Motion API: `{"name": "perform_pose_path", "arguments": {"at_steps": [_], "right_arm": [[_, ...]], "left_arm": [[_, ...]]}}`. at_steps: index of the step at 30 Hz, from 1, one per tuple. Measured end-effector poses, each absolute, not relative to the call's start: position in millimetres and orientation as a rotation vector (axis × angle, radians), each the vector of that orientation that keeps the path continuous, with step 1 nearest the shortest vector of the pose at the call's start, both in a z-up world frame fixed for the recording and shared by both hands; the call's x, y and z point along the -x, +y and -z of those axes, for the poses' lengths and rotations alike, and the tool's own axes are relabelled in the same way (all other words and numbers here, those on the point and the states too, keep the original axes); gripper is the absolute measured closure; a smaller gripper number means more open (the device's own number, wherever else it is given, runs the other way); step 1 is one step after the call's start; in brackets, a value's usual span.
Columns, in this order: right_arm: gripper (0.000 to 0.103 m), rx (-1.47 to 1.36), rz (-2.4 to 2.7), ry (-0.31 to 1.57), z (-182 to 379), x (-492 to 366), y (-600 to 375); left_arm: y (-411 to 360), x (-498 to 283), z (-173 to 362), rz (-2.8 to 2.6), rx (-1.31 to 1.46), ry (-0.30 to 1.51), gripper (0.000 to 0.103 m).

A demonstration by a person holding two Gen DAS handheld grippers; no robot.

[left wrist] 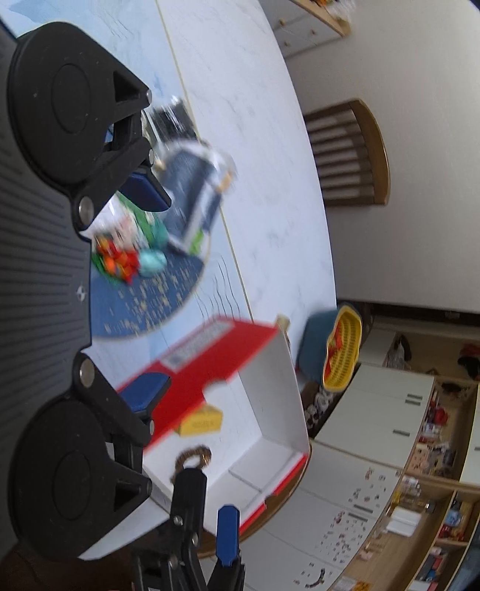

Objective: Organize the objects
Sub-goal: 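Withdraw both tools from the shoebox back over the table clutter, then grasp gold foil snack bag with left tool while right tool grasps clear bead bag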

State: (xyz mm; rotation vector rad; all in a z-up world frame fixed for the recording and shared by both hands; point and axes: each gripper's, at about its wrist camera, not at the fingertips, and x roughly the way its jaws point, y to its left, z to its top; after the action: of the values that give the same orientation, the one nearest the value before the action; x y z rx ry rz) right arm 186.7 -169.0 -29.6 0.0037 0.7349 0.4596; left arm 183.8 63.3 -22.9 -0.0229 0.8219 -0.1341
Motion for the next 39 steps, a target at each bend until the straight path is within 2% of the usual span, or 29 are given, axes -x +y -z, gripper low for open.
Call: {"name": "perform_pose_path", "arguments": {"at_steps": [2,4,21,32,39], "right_arm": [[0.010,-0.009,-0.463,0.739,31,-184,-159],[0.009,-0.012,-0.466,0.745,34,-182,-149],[0.008,0.033,-0.481,0.819,56,-172,-73],[0.008,0.100,-0.481,0.878,76,-182,-38],[0.013,0.128,-0.520,0.929,91,-187,-16]], "left_arm": [[79,-178,27,0.116,0.035,0.821,0.007],[94,-173,31,0.100,0.043,0.818,0.000],[197,-139,67,0.006,0.062,0.817,0.000],[206,-143,99,0.055,0.006,0.853,0.000],[200,-156,116,0.110,-0.034,0.851,0.000]]}}
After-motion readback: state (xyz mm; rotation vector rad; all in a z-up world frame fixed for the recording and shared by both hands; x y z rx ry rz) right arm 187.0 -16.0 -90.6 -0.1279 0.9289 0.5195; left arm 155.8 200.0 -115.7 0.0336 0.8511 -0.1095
